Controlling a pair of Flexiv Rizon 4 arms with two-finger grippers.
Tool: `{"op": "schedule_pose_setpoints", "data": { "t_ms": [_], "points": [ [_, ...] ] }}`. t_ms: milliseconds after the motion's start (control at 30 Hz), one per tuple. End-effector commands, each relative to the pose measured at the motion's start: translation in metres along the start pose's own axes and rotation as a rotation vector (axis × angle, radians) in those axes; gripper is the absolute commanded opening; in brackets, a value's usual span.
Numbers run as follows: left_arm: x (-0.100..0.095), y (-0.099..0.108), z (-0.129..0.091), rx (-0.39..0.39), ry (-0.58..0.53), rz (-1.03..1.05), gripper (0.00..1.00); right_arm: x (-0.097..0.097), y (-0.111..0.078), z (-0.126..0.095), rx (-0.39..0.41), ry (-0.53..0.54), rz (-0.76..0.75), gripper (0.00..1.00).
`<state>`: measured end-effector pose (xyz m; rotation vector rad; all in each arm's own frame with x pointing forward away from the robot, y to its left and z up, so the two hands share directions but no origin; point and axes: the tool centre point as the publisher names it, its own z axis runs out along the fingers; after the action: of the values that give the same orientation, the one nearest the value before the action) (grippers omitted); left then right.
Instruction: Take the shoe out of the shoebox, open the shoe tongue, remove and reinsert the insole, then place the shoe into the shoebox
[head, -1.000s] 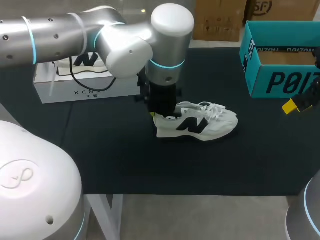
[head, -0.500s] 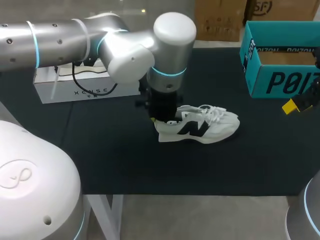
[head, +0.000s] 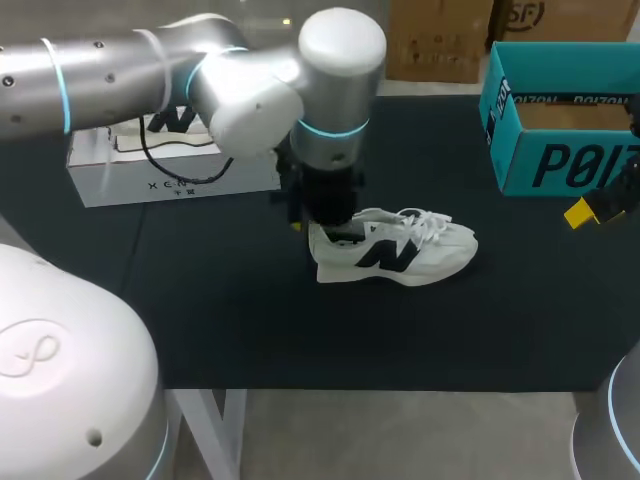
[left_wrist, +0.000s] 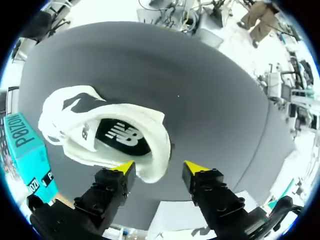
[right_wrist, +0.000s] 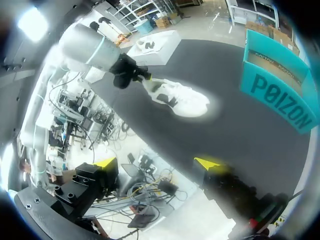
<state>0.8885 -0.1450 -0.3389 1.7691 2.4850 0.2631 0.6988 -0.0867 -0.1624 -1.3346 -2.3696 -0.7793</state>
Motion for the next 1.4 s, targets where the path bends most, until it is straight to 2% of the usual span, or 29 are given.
{"op": "schedule_pose_setpoints", "data": {
  "t_ms": [33,167,233,267,467,567,633,933,1000,1400],
  "points": [
    [0.033,0.008,-0.045,0.018,-0.085,-0.049,1.0,0.0,0.0,0.0,0.001,-0.001,0.001,1.0],
    [0.053,0.007,-0.062,0.111,-0.121,-0.138,1.0,0.0,0.0,0.0,0.001,-0.001,0.001,1.0],
    [0.064,0.004,-0.065,0.166,-0.131,-0.19,1.0,0.0,0.0,0.0,0.001,-0.001,0.001,1.0],
    [0.073,0.003,-0.067,0.234,-0.151,-0.236,1.0,0.0,0.0,0.0,0.001,-0.001,0.001,1.0],
    [0.112,0.002,-0.07,0.382,-0.27,-0.487,1.0,0.0,0.0,0.0,0.001,-0.001,0.001,1.0],
    [0.13,0.003,-0.066,0.389,-0.296,-0.597,1.0,0.0,0.0,0.0,0.001,-0.001,0.001,1.0],
    [0.139,0.003,-0.065,0.367,-0.299,-0.632,1.0,0.0,0.0,0.0,0.001,-0.001,0.001,1.0],
    [0.181,0.008,-0.065,0.312,-0.302,-0.707,1.0,0.0,0.0,0.0,0.001,-0.001,0.001,1.0],
    [0.184,0.003,-0.065,0.304,-0.283,-0.612,1.0,0.0,0.0,0.0,0.001,-0.001,0.001,1.0],
    [0.184,0.003,-0.065,0.304,-0.283,-0.612,1.0,0.0,0.0,0.0,0.001,-0.001,0.001,1.0]
  ]
}}
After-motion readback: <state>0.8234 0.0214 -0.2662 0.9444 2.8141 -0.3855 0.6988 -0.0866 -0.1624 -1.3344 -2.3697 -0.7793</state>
